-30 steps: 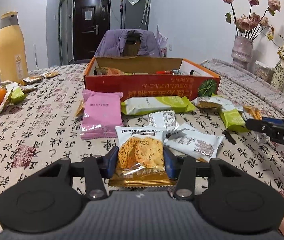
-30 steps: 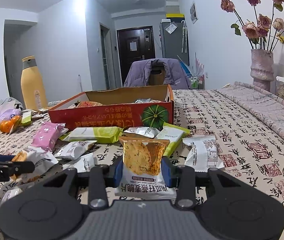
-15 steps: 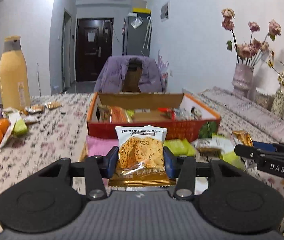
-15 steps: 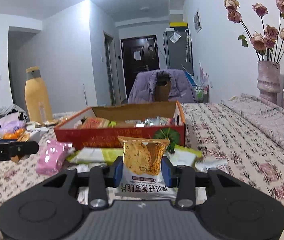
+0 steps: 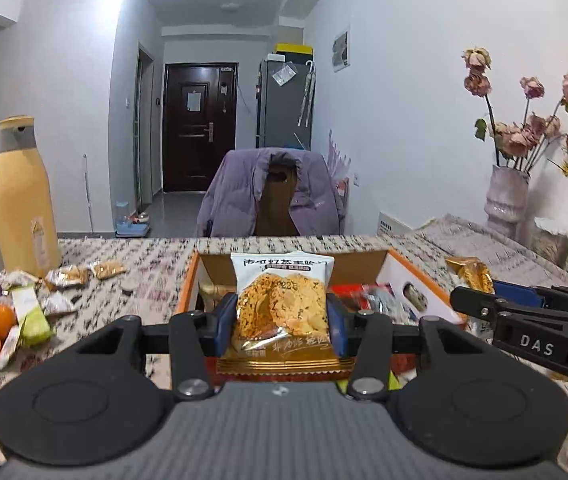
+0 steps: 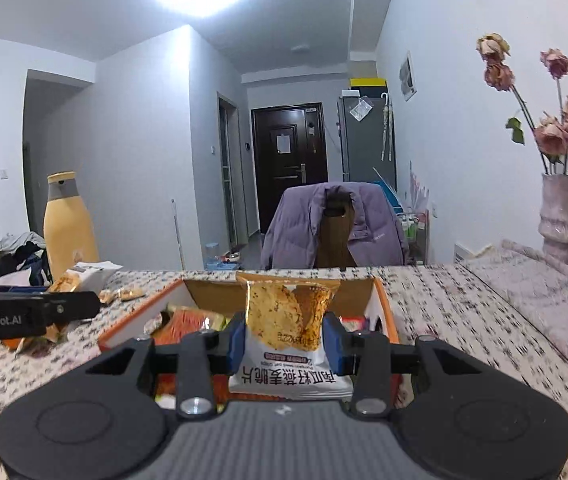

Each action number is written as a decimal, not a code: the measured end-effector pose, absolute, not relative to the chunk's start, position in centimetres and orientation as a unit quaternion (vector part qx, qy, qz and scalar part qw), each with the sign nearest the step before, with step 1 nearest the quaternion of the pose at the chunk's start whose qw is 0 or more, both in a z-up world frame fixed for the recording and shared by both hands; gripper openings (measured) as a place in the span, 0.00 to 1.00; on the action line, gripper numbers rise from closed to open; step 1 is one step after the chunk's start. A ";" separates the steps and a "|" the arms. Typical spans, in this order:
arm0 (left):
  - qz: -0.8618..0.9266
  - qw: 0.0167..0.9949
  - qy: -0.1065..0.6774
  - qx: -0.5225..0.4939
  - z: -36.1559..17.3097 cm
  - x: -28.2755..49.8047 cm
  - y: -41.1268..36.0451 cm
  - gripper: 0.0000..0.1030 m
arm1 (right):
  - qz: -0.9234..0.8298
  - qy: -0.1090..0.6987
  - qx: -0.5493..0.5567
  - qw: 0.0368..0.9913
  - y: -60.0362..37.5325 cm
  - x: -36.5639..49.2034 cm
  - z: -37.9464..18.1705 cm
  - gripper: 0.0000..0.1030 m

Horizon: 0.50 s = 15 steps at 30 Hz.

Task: Organize snacks
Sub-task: 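Carry both biscuit packets over the orange box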

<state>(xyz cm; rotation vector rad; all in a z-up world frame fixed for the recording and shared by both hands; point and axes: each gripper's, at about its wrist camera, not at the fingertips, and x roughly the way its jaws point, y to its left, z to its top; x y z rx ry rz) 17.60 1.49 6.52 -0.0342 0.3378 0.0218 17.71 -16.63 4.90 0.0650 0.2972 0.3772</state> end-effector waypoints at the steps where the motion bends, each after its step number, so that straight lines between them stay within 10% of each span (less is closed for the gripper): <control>1: 0.013 0.986 0.167 -0.017 6.7 18.2 1.6 0.45 | 0.186 0.146 0.031 0.971 -16.3 18.4 5.1 0.38; 15: 0.056 0.975 0.208 -0.049 4.8 28.4 3.3 0.45 | 0.168 0.191 0.028 0.967 -12.6 28.4 3.4 0.38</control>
